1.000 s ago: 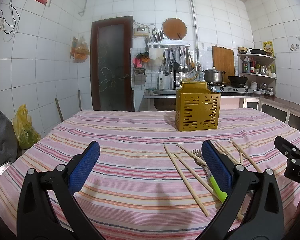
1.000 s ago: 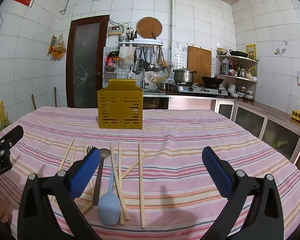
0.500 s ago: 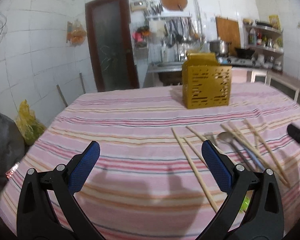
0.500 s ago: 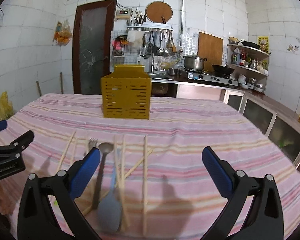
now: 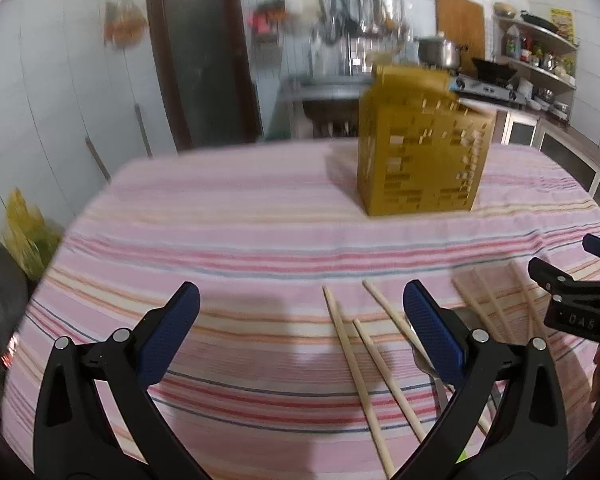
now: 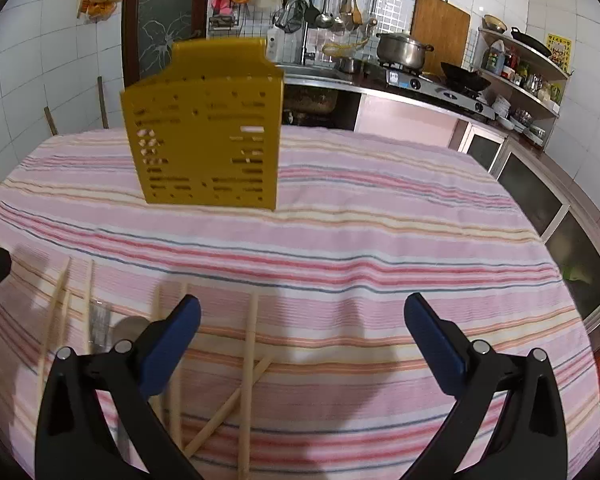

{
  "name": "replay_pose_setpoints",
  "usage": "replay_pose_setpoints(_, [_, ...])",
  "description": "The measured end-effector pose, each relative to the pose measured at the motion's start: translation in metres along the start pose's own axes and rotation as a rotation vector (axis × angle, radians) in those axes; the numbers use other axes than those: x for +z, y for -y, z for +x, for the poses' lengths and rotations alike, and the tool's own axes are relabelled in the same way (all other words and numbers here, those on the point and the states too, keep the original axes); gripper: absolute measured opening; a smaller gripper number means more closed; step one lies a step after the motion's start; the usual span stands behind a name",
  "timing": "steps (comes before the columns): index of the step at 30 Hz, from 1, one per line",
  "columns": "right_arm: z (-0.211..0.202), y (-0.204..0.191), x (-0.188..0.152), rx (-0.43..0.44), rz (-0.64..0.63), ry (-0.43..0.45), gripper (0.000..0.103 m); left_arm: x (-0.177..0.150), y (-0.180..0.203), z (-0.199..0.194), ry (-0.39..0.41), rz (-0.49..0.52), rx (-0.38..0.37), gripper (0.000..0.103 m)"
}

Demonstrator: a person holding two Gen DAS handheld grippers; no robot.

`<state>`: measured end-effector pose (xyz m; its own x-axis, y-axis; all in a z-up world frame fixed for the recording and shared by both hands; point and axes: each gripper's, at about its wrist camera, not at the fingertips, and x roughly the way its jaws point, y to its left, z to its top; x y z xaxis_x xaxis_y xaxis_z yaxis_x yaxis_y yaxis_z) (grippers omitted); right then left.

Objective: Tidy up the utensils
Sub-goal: 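Move the left tool toward a wooden chopstick while the right tool approaches another chopstick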

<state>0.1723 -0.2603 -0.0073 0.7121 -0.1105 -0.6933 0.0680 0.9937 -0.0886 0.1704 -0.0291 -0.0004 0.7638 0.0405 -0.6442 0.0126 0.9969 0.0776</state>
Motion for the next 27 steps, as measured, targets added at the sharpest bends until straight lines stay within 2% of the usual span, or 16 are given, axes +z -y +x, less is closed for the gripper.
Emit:
replay_pose_setpoints(6, [0.019,0.005,-0.014,0.014,0.032,-0.045,0.099,-0.017,0.003,0.047,-0.107,-0.010,0.013,0.098])
replay_pose_setpoints(13, [0.036,0.010,-0.016,0.040,0.059,-0.114,0.099,-0.026,-0.008,0.075,-0.215,-0.087,-0.050,0.098])
replay_pose_setpoints(19, [0.045,0.011,-0.016,0.065,0.075,-0.164,0.100,-0.029,-0.004,0.079,-0.228,-0.078,-0.047,0.099])
replay_pose_setpoints(27, [0.049,0.014,-0.014,0.080,0.091,-0.176,0.100,-0.024,-0.007,0.081,-0.251,-0.066,-0.039,0.099])
